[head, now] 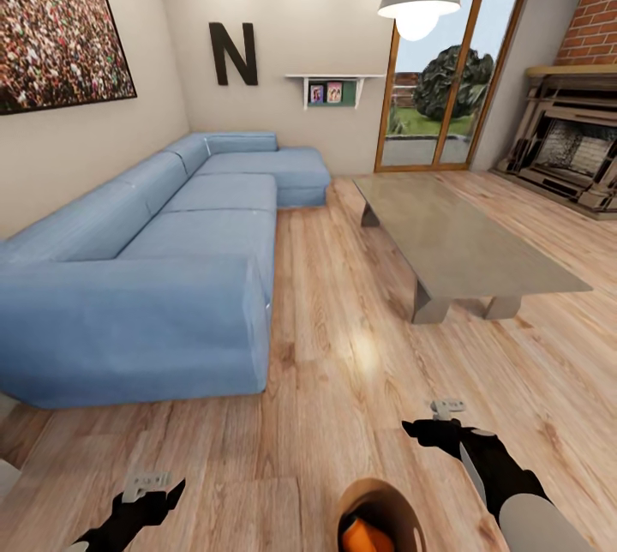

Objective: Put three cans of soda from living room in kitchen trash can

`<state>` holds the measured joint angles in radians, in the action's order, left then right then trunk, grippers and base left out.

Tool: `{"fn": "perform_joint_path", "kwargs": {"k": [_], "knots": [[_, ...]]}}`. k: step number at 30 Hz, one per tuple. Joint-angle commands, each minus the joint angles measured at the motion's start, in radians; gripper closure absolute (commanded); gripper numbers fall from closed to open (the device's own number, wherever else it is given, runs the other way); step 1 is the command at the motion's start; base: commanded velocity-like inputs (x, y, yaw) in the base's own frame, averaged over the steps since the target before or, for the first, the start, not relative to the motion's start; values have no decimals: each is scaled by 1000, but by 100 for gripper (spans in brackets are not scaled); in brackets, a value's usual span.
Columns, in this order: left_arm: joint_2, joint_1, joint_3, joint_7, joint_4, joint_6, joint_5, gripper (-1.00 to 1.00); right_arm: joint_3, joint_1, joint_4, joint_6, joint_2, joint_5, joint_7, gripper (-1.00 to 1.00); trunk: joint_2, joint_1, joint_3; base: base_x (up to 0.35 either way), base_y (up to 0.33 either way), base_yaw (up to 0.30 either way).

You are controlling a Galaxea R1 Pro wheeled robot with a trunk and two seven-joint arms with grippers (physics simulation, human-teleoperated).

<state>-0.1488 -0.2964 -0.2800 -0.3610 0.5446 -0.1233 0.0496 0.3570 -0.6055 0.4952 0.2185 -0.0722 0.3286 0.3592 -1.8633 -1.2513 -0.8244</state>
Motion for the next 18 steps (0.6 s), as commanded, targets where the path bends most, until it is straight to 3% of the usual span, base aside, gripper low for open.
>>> {"fn": "perform_joint_path", "kwargs": {"k": [1,14,18], "knots": [[0,0,0,2,-7,0,0,-100,0,1,0,-1,0,0,0,-100,7,4,3,0,0,0],[0,0,1,5,-21,0,0,-100,3,3,2,-5,-2,-2,2,-100,98,54,44,0,0,0],[0,0,1,6,-22,-1,1,-100,3,17,0,-42,-9,-2,3,-100,126,69,56,0,0,0]]}}
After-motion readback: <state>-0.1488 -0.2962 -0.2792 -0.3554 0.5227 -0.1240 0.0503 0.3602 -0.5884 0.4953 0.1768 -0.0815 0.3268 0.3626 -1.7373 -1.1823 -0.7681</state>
